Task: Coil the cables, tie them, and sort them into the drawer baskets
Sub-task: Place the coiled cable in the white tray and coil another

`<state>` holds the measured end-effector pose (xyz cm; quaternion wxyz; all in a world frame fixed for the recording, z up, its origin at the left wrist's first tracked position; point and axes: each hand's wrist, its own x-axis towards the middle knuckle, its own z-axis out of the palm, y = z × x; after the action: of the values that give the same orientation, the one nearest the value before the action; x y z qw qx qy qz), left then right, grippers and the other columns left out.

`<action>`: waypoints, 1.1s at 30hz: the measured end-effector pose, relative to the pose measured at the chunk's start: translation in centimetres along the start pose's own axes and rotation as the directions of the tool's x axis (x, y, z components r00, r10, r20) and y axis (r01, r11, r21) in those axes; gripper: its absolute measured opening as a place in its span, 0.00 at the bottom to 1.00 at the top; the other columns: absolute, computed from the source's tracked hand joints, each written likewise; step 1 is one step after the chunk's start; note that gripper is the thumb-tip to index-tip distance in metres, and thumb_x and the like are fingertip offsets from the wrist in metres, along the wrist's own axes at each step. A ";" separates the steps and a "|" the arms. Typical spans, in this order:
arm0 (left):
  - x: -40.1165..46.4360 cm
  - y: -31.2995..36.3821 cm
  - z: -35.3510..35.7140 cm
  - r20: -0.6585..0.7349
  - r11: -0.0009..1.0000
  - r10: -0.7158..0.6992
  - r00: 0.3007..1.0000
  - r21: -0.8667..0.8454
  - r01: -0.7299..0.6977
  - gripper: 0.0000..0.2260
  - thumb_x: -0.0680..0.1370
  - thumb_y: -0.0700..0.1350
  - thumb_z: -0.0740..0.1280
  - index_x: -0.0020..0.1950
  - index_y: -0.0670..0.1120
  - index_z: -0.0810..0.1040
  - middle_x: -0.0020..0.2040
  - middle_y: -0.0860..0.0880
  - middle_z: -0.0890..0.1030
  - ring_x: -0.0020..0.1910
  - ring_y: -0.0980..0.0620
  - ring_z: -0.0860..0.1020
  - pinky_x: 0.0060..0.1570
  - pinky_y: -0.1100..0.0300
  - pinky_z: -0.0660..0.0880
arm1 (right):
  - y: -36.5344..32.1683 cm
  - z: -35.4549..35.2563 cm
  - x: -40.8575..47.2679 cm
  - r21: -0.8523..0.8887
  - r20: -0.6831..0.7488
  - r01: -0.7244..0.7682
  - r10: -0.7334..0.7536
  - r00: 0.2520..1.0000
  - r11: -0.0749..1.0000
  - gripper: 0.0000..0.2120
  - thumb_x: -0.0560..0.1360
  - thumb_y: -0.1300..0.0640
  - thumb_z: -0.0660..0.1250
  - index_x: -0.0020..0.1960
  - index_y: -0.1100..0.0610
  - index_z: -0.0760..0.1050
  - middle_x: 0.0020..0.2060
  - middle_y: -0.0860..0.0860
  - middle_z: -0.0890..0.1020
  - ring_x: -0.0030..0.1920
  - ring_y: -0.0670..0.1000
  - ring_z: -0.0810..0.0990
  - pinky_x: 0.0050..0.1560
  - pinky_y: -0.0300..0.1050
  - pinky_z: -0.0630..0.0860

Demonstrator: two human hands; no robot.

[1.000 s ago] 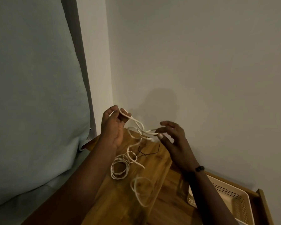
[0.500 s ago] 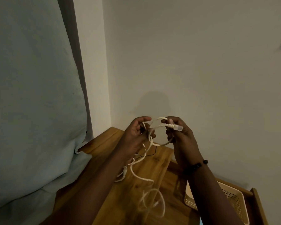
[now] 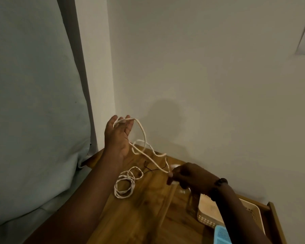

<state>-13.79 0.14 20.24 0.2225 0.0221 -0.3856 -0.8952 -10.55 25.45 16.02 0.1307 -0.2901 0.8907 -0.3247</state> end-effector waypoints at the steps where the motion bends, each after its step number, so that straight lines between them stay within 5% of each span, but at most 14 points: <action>1: 0.3 0.3 -0.2 -0.031 0.999 -0.026 0.999 0.020 0.026 0.23 0.80 0.36 0.64 0.73 0.47 0.63 0.65 0.43 0.76 0.55 0.48 0.83 0.50 0.52 0.79 | 0.5 0.2 0.4 -0.050 -0.110 -0.040 0.034 0.993 0.998 0.19 0.81 0.44 0.58 0.46 0.54 0.83 0.32 0.52 0.79 0.29 0.41 0.73 0.34 0.31 0.70; 5: 1.0 -0.9 -1.1 -0.163 0.892 -0.119 0.979 0.416 0.178 0.20 0.82 0.42 0.62 0.73 0.46 0.60 0.55 0.41 0.80 0.47 0.45 0.83 0.41 0.51 0.80 | 0.8 -0.2 1.0 0.166 -0.474 -0.008 0.087 0.876 0.986 0.21 0.80 0.42 0.58 0.37 0.52 0.80 0.30 0.49 0.77 0.26 0.41 0.72 0.33 0.35 0.71; 7: -0.6 -2.2 -0.6 -0.065 0.768 -0.182 0.981 0.613 0.183 0.16 0.83 0.44 0.60 0.70 0.43 0.65 0.50 0.39 0.83 0.44 0.40 0.83 0.40 0.51 0.81 | 0.0 -0.9 1.2 0.172 -0.558 0.090 0.021 0.830 0.981 0.21 0.79 0.42 0.58 0.38 0.52 0.80 0.33 0.50 0.81 0.30 0.44 0.76 0.34 0.41 0.74; 10: -3.8 -3.4 1.1 0.218 0.561 -0.119 0.969 0.819 -0.116 0.14 0.82 0.53 0.58 0.60 0.46 0.76 0.41 0.46 0.86 0.38 0.47 0.85 0.41 0.52 0.82 | -1.3 -2.1 1.6 0.029 -0.556 0.133 -0.095 0.826 0.991 0.20 0.77 0.39 0.58 0.41 0.50 0.81 0.39 0.52 0.84 0.40 0.55 0.81 0.44 0.51 0.77; 12: -5.3 -3.3 2.6 0.396 0.441 -0.004 0.918 0.825 -0.354 0.17 0.80 0.57 0.58 0.56 0.47 0.77 0.42 0.52 0.84 0.39 0.55 0.83 0.40 0.62 0.79 | -2.1 -2.6 2.1 -0.046 -0.531 0.149 -0.150 0.834 0.988 0.19 0.76 0.38 0.58 0.43 0.50 0.82 0.38 0.48 0.83 0.37 0.51 0.80 0.40 0.47 0.76; 15: -6.7 -3.3 4.4 0.533 0.295 0.055 0.845 0.799 -0.523 0.21 0.76 0.64 0.56 0.56 0.48 0.73 0.47 0.54 0.79 0.45 0.57 0.79 0.41 0.71 0.73 | -2.9 -3.4 2.6 0.162 -0.604 0.258 -0.111 0.789 0.952 0.14 0.78 0.44 0.62 0.47 0.52 0.80 0.34 0.48 0.79 0.32 0.45 0.72 0.36 0.41 0.70; 17: -7.6 -3.6 5.1 0.554 0.223 0.287 0.782 0.755 -0.617 0.24 0.77 0.65 0.54 0.56 0.46 0.72 0.51 0.50 0.76 0.49 0.55 0.76 0.44 0.70 0.73 | -3.1 -4.1 2.5 0.413 -0.612 0.318 0.001 0.791 0.853 0.11 0.79 0.49 0.63 0.50 0.55 0.79 0.33 0.51 0.75 0.31 0.47 0.68 0.33 0.42 0.67; 20: -8.4 -3.4 5.7 0.720 -0.005 0.507 0.474 0.553 -0.833 0.23 0.80 0.61 0.54 0.56 0.43 0.76 0.56 0.46 0.76 0.55 0.53 0.72 0.52 0.70 0.69 | -3.2 -5.0 1.9 0.674 -0.533 0.367 0.079 0.842 0.641 0.09 0.82 0.54 0.60 0.53 0.58 0.77 0.31 0.51 0.69 0.31 0.48 0.63 0.34 0.43 0.64; 23: -8.2 -3.0 5.6 0.951 -0.292 0.149 0.270 0.303 -0.907 0.25 0.77 0.66 0.55 0.55 0.48 0.79 0.55 0.49 0.80 0.60 0.51 0.73 0.61 0.58 0.65 | -3.4 -6.1 1.8 0.870 -0.421 0.388 0.046 0.906 0.304 0.09 0.82 0.57 0.58 0.52 0.58 0.76 0.33 0.50 0.70 0.30 0.45 0.67 0.32 0.38 0.69; 26: -7.4 -3.8 4.7 0.958 -0.508 -0.077 0.275 0.200 -0.838 0.22 0.69 0.61 0.72 0.57 0.49 0.80 0.53 0.50 0.83 0.59 0.48 0.77 0.65 0.51 0.68 | -4.0 -7.2 1.6 0.934 -0.357 0.357 0.005 0.934 0.005 0.12 0.81 0.59 0.56 0.57 0.62 0.76 0.39 0.53 0.77 0.35 0.47 0.77 0.35 0.37 0.78; 28: -7.3 -4.2 4.4 0.957 -0.427 -0.033 0.288 0.247 -0.870 0.16 0.70 0.49 0.77 0.55 0.47 0.81 0.49 0.49 0.83 0.50 0.48 0.81 0.56 0.52 0.75 | -4.0 -7.6 1.3 0.930 -0.367 0.366 -0.025 0.930 -0.044 0.16 0.80 0.62 0.53 0.62 0.65 0.74 0.45 0.58 0.82 0.42 0.51 0.83 0.43 0.40 0.82; 29: -7.7 -4.1 4.4 0.952 -0.296 0.017 0.307 0.298 -0.907 0.12 0.72 0.47 0.75 0.54 0.48 0.81 0.47 0.51 0.83 0.46 0.50 0.81 0.50 0.55 0.77 | -4.0 -7.6 1.2 0.920 -0.391 0.392 -0.042 0.919 -0.003 0.18 0.81 0.63 0.51 0.64 0.66 0.73 0.48 0.59 0.83 0.46 0.53 0.84 0.47 0.41 0.82; 31: -8.8 -3.1 5.2 0.899 0.136 0.050 0.435 0.426 -0.895 0.08 0.79 0.48 0.67 0.56 0.50 0.79 0.42 0.54 0.80 0.38 0.54 0.78 0.38 0.59 0.76 | -3.6 -7.4 1.2 0.869 -0.455 0.455 -0.044 0.889 0.196 0.17 0.82 0.62 0.52 0.66 0.66 0.72 0.53 0.60 0.82 0.54 0.56 0.82 0.54 0.45 0.80; 33: -9.7 -1.7 6.4 0.829 0.583 -0.038 0.559 0.472 -0.661 0.13 0.82 0.51 0.61 0.63 0.49 0.77 0.37 0.51 0.79 0.30 0.53 0.75 0.31 0.56 0.75 | -3.1 -6.8 0.9 0.730 -0.547 0.510 -0.058 0.835 0.454 0.14 0.81 0.61 0.57 0.63 0.63 0.75 0.53 0.58 0.81 0.55 0.58 0.78 0.56 0.52 0.74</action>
<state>-7.04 9.59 22.25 0.1790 -0.3491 -0.7680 -0.5063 -12.75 26.39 23.17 -0.0101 -0.2535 0.5512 -0.7949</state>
